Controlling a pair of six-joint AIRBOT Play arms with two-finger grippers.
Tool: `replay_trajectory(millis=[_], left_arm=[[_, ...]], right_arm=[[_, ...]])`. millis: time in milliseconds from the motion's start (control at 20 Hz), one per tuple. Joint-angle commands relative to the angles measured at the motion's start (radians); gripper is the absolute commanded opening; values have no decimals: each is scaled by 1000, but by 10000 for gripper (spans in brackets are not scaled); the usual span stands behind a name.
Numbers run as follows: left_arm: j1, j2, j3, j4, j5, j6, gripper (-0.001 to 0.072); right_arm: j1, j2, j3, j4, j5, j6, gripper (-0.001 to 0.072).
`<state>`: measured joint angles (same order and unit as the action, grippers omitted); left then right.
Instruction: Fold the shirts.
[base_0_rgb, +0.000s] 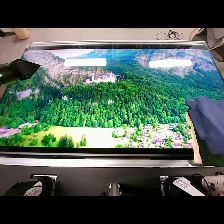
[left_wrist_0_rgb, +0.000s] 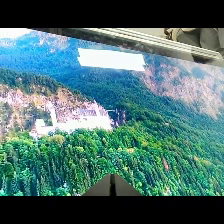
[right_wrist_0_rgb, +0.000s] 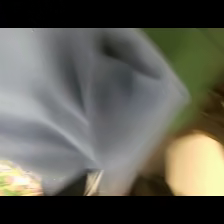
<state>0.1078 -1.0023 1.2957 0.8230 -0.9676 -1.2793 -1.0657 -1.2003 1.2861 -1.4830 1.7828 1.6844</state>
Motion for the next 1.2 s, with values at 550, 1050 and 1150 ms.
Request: replay_trajectory(millis=[550, 1050, 1150], left_arm=[[-311, -461, 363, 874, -405, -386, 530], [-341, -389, 76, 849, -270, -517, 718], [-340, -391, 76, 849, -270, -517, 717]], right_arm=[[906, -107, 390, -93, -443, -29, 605], [978, -350, 356, 127, -155, -5, 622], [978, -350, 356, 127, -158, -5, 622]])
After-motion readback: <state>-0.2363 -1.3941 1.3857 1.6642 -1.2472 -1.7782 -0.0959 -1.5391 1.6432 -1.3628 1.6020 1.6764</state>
